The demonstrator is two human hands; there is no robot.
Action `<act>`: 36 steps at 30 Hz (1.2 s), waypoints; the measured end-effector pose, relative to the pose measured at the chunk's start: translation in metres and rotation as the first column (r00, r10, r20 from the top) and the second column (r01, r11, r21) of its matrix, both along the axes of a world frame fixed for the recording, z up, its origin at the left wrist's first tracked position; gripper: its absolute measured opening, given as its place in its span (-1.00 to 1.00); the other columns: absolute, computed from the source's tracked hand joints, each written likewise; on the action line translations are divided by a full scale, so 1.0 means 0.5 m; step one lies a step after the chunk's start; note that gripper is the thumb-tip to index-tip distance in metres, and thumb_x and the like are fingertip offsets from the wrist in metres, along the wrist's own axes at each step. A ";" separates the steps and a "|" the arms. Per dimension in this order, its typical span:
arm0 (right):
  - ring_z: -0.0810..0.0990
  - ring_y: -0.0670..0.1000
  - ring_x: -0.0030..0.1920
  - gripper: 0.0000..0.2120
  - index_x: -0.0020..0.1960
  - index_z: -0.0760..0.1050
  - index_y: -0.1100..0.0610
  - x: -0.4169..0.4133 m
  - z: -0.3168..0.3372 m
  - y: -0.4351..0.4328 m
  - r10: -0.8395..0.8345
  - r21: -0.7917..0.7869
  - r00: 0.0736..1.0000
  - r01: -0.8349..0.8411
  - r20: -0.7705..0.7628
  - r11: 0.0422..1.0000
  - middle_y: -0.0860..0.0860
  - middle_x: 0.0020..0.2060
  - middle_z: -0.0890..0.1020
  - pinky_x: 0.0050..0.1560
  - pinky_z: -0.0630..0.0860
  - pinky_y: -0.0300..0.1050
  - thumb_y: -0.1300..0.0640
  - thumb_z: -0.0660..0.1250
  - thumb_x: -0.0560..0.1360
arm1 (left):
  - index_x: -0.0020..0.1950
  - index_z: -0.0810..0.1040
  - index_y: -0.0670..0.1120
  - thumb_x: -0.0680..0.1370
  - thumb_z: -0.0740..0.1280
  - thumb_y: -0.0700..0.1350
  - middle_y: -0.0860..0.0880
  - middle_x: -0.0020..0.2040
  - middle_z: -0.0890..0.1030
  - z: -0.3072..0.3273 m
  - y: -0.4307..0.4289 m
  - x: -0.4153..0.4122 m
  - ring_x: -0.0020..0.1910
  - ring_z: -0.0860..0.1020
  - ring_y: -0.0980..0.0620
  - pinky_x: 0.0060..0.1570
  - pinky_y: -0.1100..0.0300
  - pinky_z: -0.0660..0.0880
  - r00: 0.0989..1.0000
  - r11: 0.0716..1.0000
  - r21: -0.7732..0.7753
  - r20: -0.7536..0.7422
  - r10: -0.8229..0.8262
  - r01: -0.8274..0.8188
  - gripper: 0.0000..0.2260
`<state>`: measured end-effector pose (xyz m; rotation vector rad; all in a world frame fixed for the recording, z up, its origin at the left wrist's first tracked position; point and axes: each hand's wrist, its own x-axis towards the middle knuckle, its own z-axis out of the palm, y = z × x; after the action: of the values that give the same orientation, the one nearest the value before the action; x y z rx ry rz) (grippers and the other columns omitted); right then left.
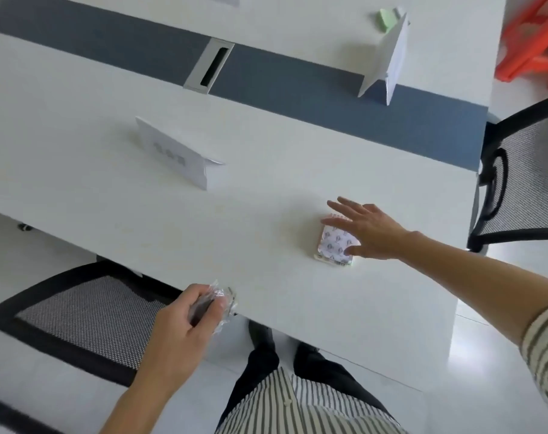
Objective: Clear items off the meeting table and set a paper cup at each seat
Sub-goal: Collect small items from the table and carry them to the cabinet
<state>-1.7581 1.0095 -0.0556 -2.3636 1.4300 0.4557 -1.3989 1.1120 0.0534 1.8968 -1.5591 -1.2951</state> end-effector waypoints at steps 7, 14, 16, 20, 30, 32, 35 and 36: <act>0.43 0.04 0.23 -0.24 0.27 0.41 -0.11 0.036 -0.010 -0.055 0.235 0.057 0.938 -0.228 -0.256 0.972 -0.04 0.16 0.50 0.12 0.37 -0.03 -0.41 0.35 0.15 | -0.08 0.57 0.10 0.44 0.35 0.28 -0.04 -0.22 0.65 -0.004 0.020 -0.007 -0.27 0.61 -0.05 -0.23 -0.01 0.55 0.998 0.998 -0.028 -0.027 0.052 -0.053 -0.72; 0.46 0.07 0.14 -0.32 0.20 0.42 0.03 0.021 -0.006 -0.026 0.009 0.202 0.978 0.033 -0.206 0.979 0.02 0.09 0.47 -0.08 0.39 -0.09 -0.33 0.41 0.22 | -0.06 0.58 0.08 0.38 0.27 0.32 -0.11 -0.22 0.64 -0.006 0.052 0.007 -0.26 0.59 -0.14 -0.30 0.04 0.51 0.995 0.996 -0.034 -0.050 0.084 -0.085 -0.64; 0.53 0.10 0.08 -0.42 0.19 0.41 0.08 0.024 -0.002 -0.007 -0.045 0.204 0.990 0.073 -0.137 0.976 0.03 0.09 0.50 -0.08 0.44 -0.07 -0.22 0.43 0.30 | -0.07 0.58 0.08 0.38 0.27 0.32 -0.06 -0.21 0.66 -0.008 0.058 0.008 -0.22 0.61 -0.09 -0.23 0.08 0.52 0.994 0.994 -0.043 -0.059 0.095 -0.098 -0.64; 0.57 0.13 -0.17 -0.57 0.16 0.38 0.10 0.038 0.004 0.041 -0.215 0.150 0.977 0.214 -0.013 0.965 0.01 -0.19 0.61 -0.15 0.45 -0.08 -0.12 0.33 0.42 | -0.06 0.60 0.06 0.42 0.36 0.27 0.02 -0.13 0.68 -0.004 0.076 0.004 -0.12 0.63 0.05 -0.07 0.05 0.58 0.981 0.987 -0.013 -0.112 0.161 -0.163 -0.69; 0.54 0.04 -0.30 -0.65 -0.25 0.45 0.12 0.216 0.078 0.124 -0.535 0.432 0.741 0.361 0.406 0.827 0.00 -0.34 0.59 -0.23 0.48 -0.02 -0.08 0.10 0.56 | -0.09 0.58 -0.04 0.36 0.28 0.29 -0.17 -0.23 0.60 0.023 0.217 0.103 -0.17 0.56 -0.28 -0.18 -0.22 0.57 0.931 0.929 -0.059 -0.014 0.366 -0.366 -0.58; 0.47 -0.02 -0.41 -0.55 -0.34 0.35 0.12 0.282 0.111 0.145 -0.492 0.445 0.755 0.295 0.435 0.846 -0.03 -0.43 0.53 -0.31 0.42 -0.08 -0.17 0.12 0.58 | -0.11 0.58 -0.03 0.38 0.28 0.27 -0.15 -0.23 0.62 0.029 0.252 0.138 -0.18 0.57 -0.22 -0.16 -0.11 0.58 0.913 0.908 -0.099 0.001 0.409 -0.407 -0.62; 0.43 -0.03 -0.43 -0.50 -0.38 0.26 0.08 0.377 0.150 0.182 -0.388 0.423 0.815 0.197 0.431 0.885 -0.04 -0.46 0.48 -0.32 0.38 -0.13 -0.27 0.10 0.55 | -0.24 0.53 0.02 0.53 0.36 0.05 0.01 -0.32 0.59 0.039 0.305 0.194 -0.35 0.52 0.02 -0.40 0.33 0.44 0.878 0.874 -0.151 0.061 0.474 -0.462 -0.82; 0.42 -0.03 -0.43 -0.49 -0.38 0.25 0.08 0.406 0.159 0.195 -0.347 0.400 0.833 0.168 0.432 0.901 -0.03 -0.46 0.48 -0.32 0.38 -0.13 -0.28 0.09 0.55 | -0.30 0.49 0.02 0.55 0.35 -0.05 0.06 -0.36 0.57 0.042 0.324 0.213 -0.39 0.50 0.08 -0.43 0.39 0.40 0.862 0.859 -0.167 0.081 0.501 -0.484 -0.78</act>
<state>-1.5550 1.1069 0.0237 -1.7879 1.2722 0.0099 -1.2924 1.2741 0.0745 2.1251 -1.0666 -0.8339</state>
